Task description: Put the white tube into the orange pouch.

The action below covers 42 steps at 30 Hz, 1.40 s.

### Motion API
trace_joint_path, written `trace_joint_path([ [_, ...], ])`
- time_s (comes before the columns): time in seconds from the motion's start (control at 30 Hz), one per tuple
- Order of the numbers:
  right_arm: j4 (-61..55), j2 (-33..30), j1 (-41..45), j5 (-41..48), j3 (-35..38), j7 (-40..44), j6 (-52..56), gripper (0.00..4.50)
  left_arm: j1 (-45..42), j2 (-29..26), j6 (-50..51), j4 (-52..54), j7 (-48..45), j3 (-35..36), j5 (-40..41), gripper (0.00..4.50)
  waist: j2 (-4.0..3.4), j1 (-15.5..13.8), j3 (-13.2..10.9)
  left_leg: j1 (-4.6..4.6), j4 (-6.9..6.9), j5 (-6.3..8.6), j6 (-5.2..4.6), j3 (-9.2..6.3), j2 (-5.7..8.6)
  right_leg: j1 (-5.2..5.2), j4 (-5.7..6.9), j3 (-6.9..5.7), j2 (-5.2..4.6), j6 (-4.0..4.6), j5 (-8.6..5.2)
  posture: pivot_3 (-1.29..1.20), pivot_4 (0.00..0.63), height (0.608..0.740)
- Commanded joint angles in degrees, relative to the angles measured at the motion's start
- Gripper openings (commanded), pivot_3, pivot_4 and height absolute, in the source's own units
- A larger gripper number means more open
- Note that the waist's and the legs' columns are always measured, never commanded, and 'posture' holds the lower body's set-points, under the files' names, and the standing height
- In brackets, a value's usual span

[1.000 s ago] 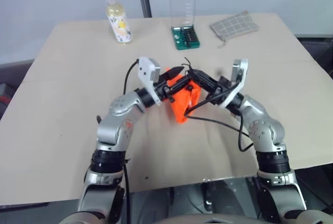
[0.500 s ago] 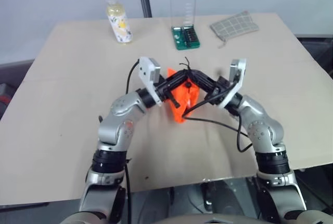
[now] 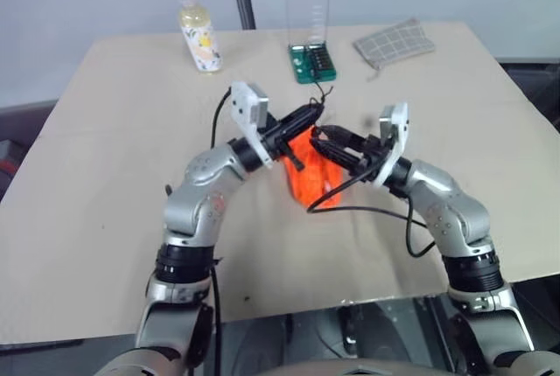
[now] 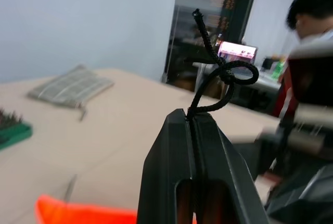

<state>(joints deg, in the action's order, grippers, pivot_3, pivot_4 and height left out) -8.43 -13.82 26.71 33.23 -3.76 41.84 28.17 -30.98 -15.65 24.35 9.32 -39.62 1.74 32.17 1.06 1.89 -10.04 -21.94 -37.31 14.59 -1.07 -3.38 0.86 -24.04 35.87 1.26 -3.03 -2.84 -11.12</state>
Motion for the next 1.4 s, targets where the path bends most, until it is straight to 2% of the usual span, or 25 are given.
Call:
trace_joint_path([
  [0.03, -0.62, -0.70, 0.97, -1.02, 0.12, 0.67, -1.54, 2.13, -1.61, -0.24, 0.22, 2.97, 0.53, 1.37, 1.98, 0.00, 0.00, 0.00, 0.00, 0.01, 0.00, 0.00, 0.00, 0.01, 0.00, 0.00, 0.00, -0.01, 0.00, 0.00, 0.00, 0.00, 0.150, 0.740],
  [0.3, 0.60, 2.24, 4.32, -0.88, 1.22, -1.39, -1.24, 2.13, -0.97, -0.91, 0.53, 3.38, -0.03, 0.81, 2.03, 0.00, 0.01, 0.09, 0.00, 0.01, -0.01, 0.00, 0.00, -0.01, -0.01, 0.00, 0.01, 0.00, 0.02, 0.00, 0.00, 0.00, 0.150, 0.740],
  [0.73, -0.86, 3.20, 4.44, 0.42, 0.83, -0.53, -0.40, 2.13, -0.55, -1.21, 0.35, 3.60, -0.43, 0.34, 1.72, 0.00, 0.01, -0.08, 0.00, 0.00, -0.01, 0.00, 0.00, 0.00, 0.00, 0.00, -0.01, -0.01, 0.01, 0.00, 0.00, 0.00, 0.150, 0.740],
  [0.77, -0.80, 3.31, 4.50, 0.43, 0.85, -0.49, -0.43, 1.57, -0.51, -1.22, 0.34, 3.63, -0.47, 0.28, 1.71, 0.00, 0.01, -0.08, 0.00, 0.00, -0.01, 0.00, 0.00, 0.00, 0.00, 0.00, -0.01, -0.01, 0.01, 0.00, 0.00, 0.00, 0.150, 0.740],
  [0.83, -0.71, 3.42, 4.57, 0.43, 0.87, -0.41, -0.48, 0.93, -0.46, -1.29, 0.32, 3.69, -0.55, 0.15, 1.66, 0.00, 0.01, -0.08, 0.00, -0.01, -0.01, 0.00, 0.00, 0.00, 0.00, 0.00, -0.01, -0.01, 0.01, 0.00, 0.00, 0.00, 0.150, 0.740],
  [0.87, -0.76, 3.41, 4.54, 0.44, 0.86, -0.38, -0.50, 0.34, -0.44, -1.32, 0.35, 3.74, -0.57, 0.11, 1.66, 0.00, 0.01, -0.08, 0.00, -0.01, -0.01, 0.00, 0.00, 0.00, 0.00, 0.00, -0.01, -0.01, 0.01, 0.00, 0.00, 0.00, 0.150, 0.740],
  [0.9, -0.88, 3.34, 4.47, 0.42, 0.78, -0.32, -0.46, 0.15, -0.44, -1.35, 0.38, 3.83, -0.57, 0.07, 1.67, 0.00, 0.01, -0.07, 0.00, -0.01, -0.01, 0.00, 0.00, 0.00, 0.00, 0.00, -0.01, -0.01, 0.01, 0.00, 0.00, 0.00, 0.150, 0.740],
  [1.23, -0.99, 2.72, 3.97, -0.49, 0.43, -0.53, -0.47, 0.15, -3.38, -0.82, 0.56, 4.20, 0.78, 1.42, 2.73, 0.00, 0.01, -0.09, 0.00, -0.01, -0.01, 0.00, 0.00, -0.01, 0.00, 0.00, -0.01, -0.01, 0.01, 0.00, 0.00, 0.00, 0.150, 0.740],
  [1.4, -0.90, 2.45, 4.02, -0.93, 0.55, -0.87, -0.37, 0.15, -7.75, 0.01, 0.87, 5.63, 3.23, 3.12, 4.87, 0.00, 0.01, -0.10, 0.00, -0.02, -0.02, 0.00, 0.00, 0.00, 0.00, 0.00, -0.01, -0.02, 0.01, 0.00, 0.00, 0.00, 0.150, 0.740],
])
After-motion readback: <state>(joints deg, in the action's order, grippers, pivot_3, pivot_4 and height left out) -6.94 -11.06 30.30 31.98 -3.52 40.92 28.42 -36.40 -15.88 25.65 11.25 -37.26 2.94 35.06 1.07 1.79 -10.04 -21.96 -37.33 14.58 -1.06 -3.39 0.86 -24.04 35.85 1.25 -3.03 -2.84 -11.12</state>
